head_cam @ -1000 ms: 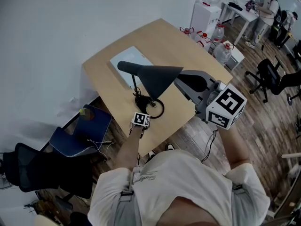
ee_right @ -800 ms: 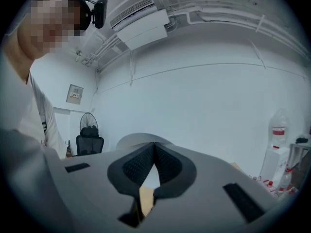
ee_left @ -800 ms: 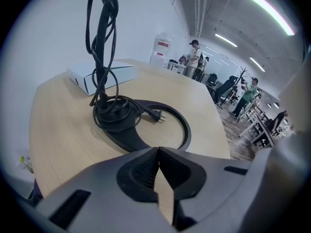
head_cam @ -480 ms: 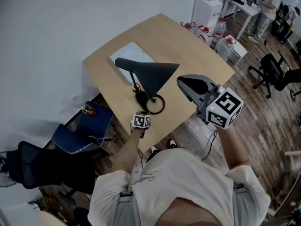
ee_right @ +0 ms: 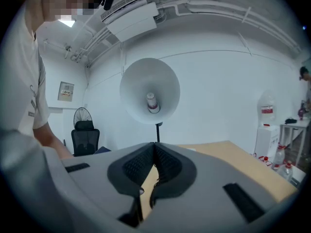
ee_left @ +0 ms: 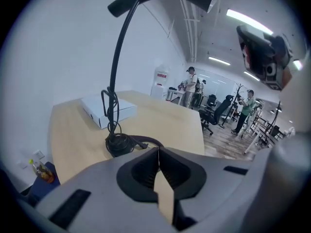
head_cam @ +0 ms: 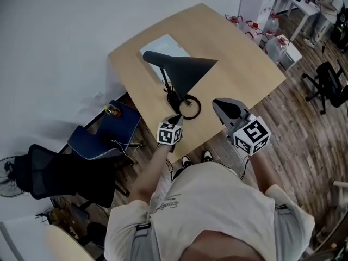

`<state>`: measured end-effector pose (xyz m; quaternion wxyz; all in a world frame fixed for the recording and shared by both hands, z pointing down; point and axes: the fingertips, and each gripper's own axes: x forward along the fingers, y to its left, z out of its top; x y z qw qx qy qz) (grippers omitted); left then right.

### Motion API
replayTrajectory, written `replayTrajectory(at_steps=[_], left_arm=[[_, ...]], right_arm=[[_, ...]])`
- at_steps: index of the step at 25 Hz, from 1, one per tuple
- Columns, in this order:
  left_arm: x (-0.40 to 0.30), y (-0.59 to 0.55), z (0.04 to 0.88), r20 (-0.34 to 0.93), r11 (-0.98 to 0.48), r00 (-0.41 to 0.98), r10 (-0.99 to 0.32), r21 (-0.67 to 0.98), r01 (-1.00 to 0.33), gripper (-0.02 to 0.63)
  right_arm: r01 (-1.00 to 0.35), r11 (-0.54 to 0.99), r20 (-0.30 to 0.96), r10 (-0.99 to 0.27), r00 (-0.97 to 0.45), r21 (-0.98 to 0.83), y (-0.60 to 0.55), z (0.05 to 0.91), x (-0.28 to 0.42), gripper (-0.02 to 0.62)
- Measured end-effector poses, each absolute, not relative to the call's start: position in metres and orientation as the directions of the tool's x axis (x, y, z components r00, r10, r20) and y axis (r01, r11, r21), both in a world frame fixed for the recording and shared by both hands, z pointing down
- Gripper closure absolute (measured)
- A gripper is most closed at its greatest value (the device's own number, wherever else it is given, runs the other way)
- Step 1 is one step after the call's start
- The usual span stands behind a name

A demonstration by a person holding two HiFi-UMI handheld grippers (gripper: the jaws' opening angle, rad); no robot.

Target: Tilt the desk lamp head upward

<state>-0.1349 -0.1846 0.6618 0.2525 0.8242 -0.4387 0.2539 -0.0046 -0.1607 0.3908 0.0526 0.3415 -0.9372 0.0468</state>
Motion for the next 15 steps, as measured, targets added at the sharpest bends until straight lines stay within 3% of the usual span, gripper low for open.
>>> replayTrajectory(at_steps=[15], left_arm=[[-0.118,-0.149,0.533,0.445,-0.527,0.540,-0.715,0.165,-0.834,0.591]], right_arm=[[-0.631,0.774,0.144,-0.620,-0.771,-0.046,-0.143,0.451,-0.017,0.600]])
